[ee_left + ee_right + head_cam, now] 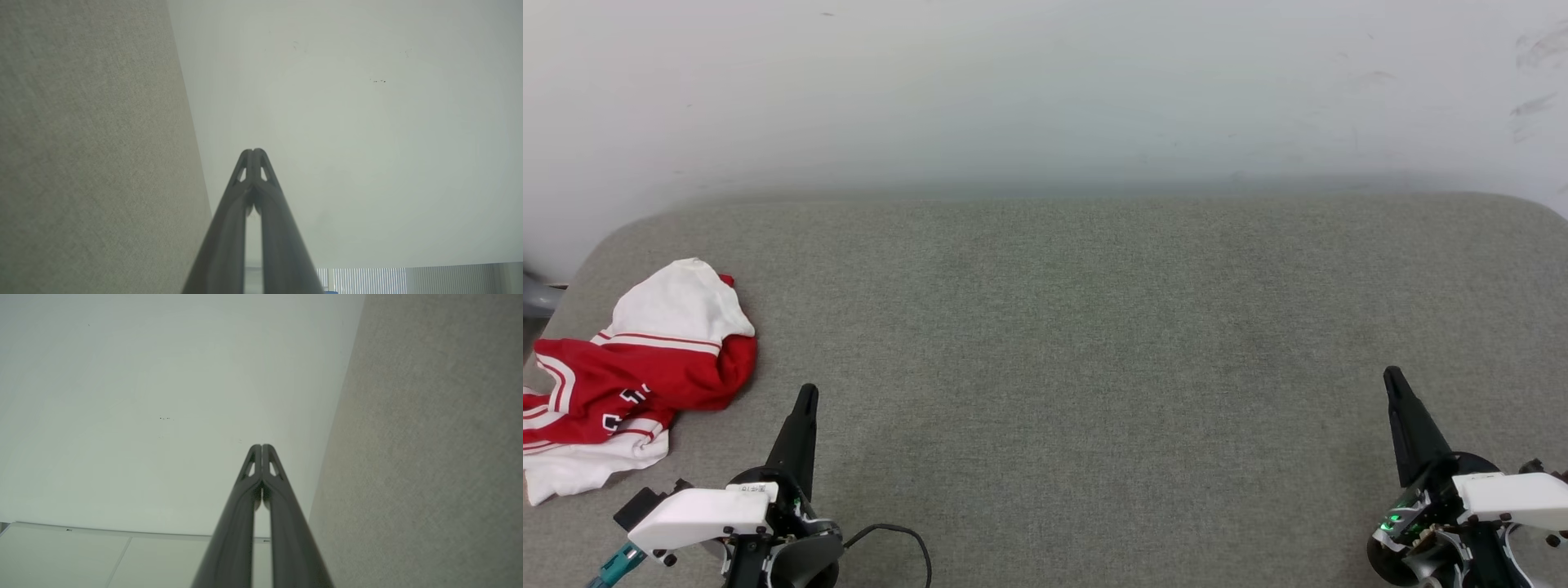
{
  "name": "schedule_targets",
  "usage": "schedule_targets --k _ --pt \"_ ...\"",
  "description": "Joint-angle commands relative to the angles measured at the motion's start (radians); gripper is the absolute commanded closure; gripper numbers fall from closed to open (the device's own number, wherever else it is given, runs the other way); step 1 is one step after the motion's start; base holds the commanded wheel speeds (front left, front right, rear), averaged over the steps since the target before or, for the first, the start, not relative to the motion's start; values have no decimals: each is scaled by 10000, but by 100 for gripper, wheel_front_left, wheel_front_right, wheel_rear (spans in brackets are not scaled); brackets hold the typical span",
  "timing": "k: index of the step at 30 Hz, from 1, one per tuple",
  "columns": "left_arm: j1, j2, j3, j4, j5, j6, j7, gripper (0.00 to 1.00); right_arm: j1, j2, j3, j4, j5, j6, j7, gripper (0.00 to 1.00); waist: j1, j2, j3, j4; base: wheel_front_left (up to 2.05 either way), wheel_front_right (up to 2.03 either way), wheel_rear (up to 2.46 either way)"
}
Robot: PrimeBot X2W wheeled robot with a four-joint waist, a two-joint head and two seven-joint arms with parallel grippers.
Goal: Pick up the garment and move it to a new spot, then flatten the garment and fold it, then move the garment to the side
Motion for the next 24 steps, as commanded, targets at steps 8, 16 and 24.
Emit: schedule_targets --k 8,16,24 --pt "-59 -13 15 -8 7 -21 21 100 -118 36 -4 11 -58 -3 15 100 0 -1 0 1 0 0 0" --pt "-59 -13 14 -8 7 -21 21 100 -118 36 -2 11 -56 -3 13 100 0 -1 0 1 0 0 0" --pt "-59 -13 14 -9 7 -21 21 100 -118 36 0 11 -54 -3 12 100 0 -1 0 1 0 0 0"
